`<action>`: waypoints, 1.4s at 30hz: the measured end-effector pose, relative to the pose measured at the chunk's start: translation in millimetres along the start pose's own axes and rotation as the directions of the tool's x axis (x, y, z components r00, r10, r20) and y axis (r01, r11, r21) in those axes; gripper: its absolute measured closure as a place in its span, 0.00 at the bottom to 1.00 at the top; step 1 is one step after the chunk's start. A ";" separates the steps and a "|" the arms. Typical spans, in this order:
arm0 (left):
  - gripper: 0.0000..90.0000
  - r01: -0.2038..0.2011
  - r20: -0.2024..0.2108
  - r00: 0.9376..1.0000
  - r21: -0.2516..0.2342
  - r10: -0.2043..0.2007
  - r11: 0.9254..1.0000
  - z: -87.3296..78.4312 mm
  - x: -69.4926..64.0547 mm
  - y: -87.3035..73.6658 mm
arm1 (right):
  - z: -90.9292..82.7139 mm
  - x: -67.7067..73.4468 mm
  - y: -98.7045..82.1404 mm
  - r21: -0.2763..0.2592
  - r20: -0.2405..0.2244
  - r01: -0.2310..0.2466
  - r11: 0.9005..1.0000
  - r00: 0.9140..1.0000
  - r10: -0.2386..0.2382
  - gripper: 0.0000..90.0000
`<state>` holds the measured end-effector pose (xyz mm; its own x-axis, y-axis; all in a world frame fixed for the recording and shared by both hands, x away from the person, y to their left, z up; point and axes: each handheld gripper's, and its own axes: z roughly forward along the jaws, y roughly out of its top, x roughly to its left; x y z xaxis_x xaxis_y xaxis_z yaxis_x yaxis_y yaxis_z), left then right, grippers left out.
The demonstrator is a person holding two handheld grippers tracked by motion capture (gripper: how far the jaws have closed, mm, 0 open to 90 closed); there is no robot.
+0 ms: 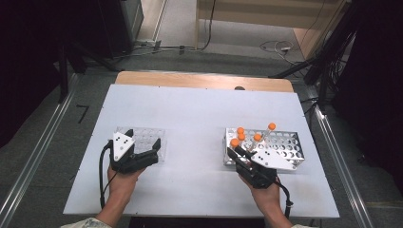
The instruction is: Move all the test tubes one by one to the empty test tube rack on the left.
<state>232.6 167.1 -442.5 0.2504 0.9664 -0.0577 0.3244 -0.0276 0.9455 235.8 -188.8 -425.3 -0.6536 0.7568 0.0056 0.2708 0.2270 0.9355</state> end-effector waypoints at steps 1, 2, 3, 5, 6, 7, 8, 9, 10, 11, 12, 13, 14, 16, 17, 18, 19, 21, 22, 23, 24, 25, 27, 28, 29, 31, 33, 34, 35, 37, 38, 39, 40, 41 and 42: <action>0.08 -0.001 0.004 1.000 0.000 0.001 1.000 0.5 -0.7 0.1 | 2.0 1.2 0.0 0.002 -0.004 0.003 1.000 1.000 -0.003 0.80; 0.08 -0.002 0.008 1.000 -0.002 0.002 1.000 1.0 -1.4 0.3 | 3.9 2.5 0.1 0.004 -0.009 0.006 1.000 1.000 -0.006 0.80; 0.08 -0.004 0.012 1.000 0.000 0.004 1.000 1.2 -1.9 0.5 | 5.8 3.9 0.1 0.008 -0.011 0.006 1.000 1.000 -0.005 0.80; 0.08 -0.005 0.016 1.000 0.002 0.005 1.000 2.0 -3.6 0.9 | 10.0 5.9 0.0 0.013 -0.018 0.012 1.000 1.000 -0.012 0.80; 0.08 -0.006 0.019 1.000 -0.001 0.006 1.000 2.5 -4.5 1.0 | 14.2 7.7 -0.1 0.018 -0.023 0.013 1.000 1.000 -0.013 0.80; 0.08 -0.007 0.020 1.000 0.001 0.007 1.000 2.8 -5.2 1.1 | 14.2 7.7 -0.1 0.018 -0.023 0.013 1.000 1.000 -0.013 0.80; 0.08 -0.009 0.026 1.000 0.003 0.009 1.000 3.5 -6.3 1.3 | 17.8 9.3 -0.1 0.021 -0.030 0.015 1.000 0.999 -0.015 0.80; 0.08 -0.012 0.029 1.000 0.003 0.012 1.000 4.0 -7.3 1.3 | 17.8 9.3 -0.1 0.021 -0.030 0.015 1.000 0.999 -0.015 0.80; 0.08 -0.011 0.031 0.999 0.002 0.011 1.000 4.6 -8.4 1.4 | 19.6 9.9 0.0 0.022 -0.031 0.019 1.000 0.999 -0.018 0.80; 0.08 -0.013 0.034 0.999 0.002 0.013 1.000 5.0 -9.0 1.5 | 21.1 10.8 0.2 0.025 -0.033 0.018 1.000 0.999 -0.017 0.80; 0.08 -0.015 0.038 0.999 0.003 0.015 1.000 5.2 -9.5 1.7 | 24.3 12.4 0.6 0.027 -0.038 0.017 0.999 0.999 -0.016 0.80; 0.08 -0.015 0.040 0.999 0.002 0.015 1.000 5.4 -10.2 2.0 | 26.0 13.0 0.8 0.027 -0.040 0.021 0.999 0.999 -0.020 0.80; 0.08 -0.016 0.041 0.999 0.002 0.016 1.000 5.5 -10.6 2.3 | 26.0 13.0 0.8 0.027 -0.040 0.021 0.999 0.999 -0.020 0.80; 0.08 -0.014 0.044 0.999 0.002 0.014 1.000 5.8 -11.4 2.8 | 28.9 14.4 1.0 0.029 -0.043 0.023 0.999 0.999 -0.021 0.80; 0.08 -0.015 0.046 0.999 0.001 0.015 1.000 6.0 -11.6 3.1 | 31.7 15.8 1.3 0.033 -0.047 0.024 0.999 0.999 -0.022 0.80; 0.08 -0.015 0.048 0.999 0.001 0.015 1.000 6.2 -11.8 3.3 | 31.7 15.8 1.3 0.033 -0.047 0.024 0.999 0.999 -0.022 0.80; 0.08 -0.011 0.053 0.999 0.001 0.011 1.000 6.7 -12.2 3.5 | 32.7 16.1 1.5 0.034 -0.049 0.025 0.999 0.999 -0.023 0.80; 0.08 -0.008 0.059 0.998 0.001 0.008 1.000 7.3 -13.1 4.0 | 35.7 17.6 2.2 0.036 -0.053 0.025 0.999 0.998 -0.023 0.80; 0.08 -0.007 0.062 0.998 0.001 0.007 1.000 7.4 -13.6 4.3 | 37.4 18.2 2.5 0.034 -0.055 0.028 0.999 0.998 -0.026 0.80; 0.08 -0.007 0.064 0.998 0.002 0.007 1.000 7.7 -14.1 4.7 | 38.7 19.1 2.7 0.037 -0.055 0.026 0.999 0.998 -0.024 0.80; 0.08 -0.008 0.067 0.998 0.001 0.008 1.000 7.9 -14.6 5.0 | 40.3 19.7 2.9 0.037 -0.058 0.028 0.999 0.998 -0.026 0.80; 0.08 -0.009 0.070 0.997 -0.002 0.009 1.000 8.2 -15.2 5.2 | 41.8 20.4 3.0 0.041 -0.060 0.029 0.999 0.998 -0.026 0.80; 0.08 -0.008 0.075 0.997 -0.001 0.008 1.000 8.6 -16.4 5.7 | 44.8 21.7 2.9 0.044 -0.064 0.029 0.999 0.998 -0.026 0.80; 0.08 -0.010 0.079 0.997 0.000 0.010 1.000 8.7 -16.9 6.1 | 46.1 22.2 2.8 0.047 -0.066 0.032 0.998 0.997 -0.028 0.80; 0.08 -0.011 0.081 0.997 0.000 0.011 1.000 8.8 -17.4 6.5 | 47.5 22.9 2.8 0.048 -0.066 0.029 0.998 0.997 -0.026 0.80; 0.08 -0.010 0.089 0.996 -0.001 0.010 1.000 9.0 -18.5 7.4 | 49.6 23.7 3.1 0.049 -0.069 0.032 0.998 0.997 -0.028 0.80; 0.08 -0.009 0.094 0.995 -0.003 0.009 1.000 9.5 -20.0 8.1 | 51.6 24.5 3.5 0.050 -0.071 0.032 0.998 0.997 -0.029 0.80; 0.08 -0.010 0.096 0.995 -0.004 0.010 1.000 10.0 -20.7 8.5 | 52.7 24.6 3.7 0.050 -0.073 0.034 0.998 0.997 -0.031 0.80; 0.08 -0.010 0.099 0.995 -0.003 0.010 1.000 10.2 -21.3 9.0 | 53.8 24.8 3.8 0.050 -0.073 0.032 0.998 0.997 -0.029 0.80; 0.08 -0.013 0.106 0.994 -0.004 0.013 1.000 10.6 -22.4 10.0 | 55.8 25.2 4.0 0.054 -0.076 0.033 0.998 0.997 -0.029 0.80; 0.08 -0.015 0.107 0.994 -0.004 0.015 1.000 10.9 -23.1 10.4 | 56.9 25.4 4.1 0.053 -0.077 0.034 0.998 0.997 -0.029 0.80; 0.08 -0.013 0.112 0.994 -0.005 0.013 1.000 11.3 -24.0 10.8 | 57.8 25.4 4.1 0.054 -0.077 0.034 0.998 0.997 -0.030 0.80; 0.08 -0.015 0.116 0.993 -0.005 0.015 1.000 11.5 -24.7 11.3 | 58.8 25.8 4.1 0.057 -0.077 0.030 0.998 0.997 -0.026 0.80; 0.08 -0.016 0.119 0.993 -0.003 0.017 1.000 11.7 -25.6 11.7 | 59.7 26.0 4.0 0.059 -0.079 0.032 0.998 0.996 -0.028 0.80; 0.08 -0.014 0.121 0.993 -0.006 0.015 1.000 12.0 -26.7 12.1 | 60.9 26.2 3.9 0.059 -0.080 0.034 0.998 0.996 -0.029 0.80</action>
<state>240.7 137.9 -433.4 0.3638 0.9278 -0.0822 0.3151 -0.0396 0.9482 262.7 -130.8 -443.0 -0.7159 0.6982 0.0063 0.2892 0.2883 0.9128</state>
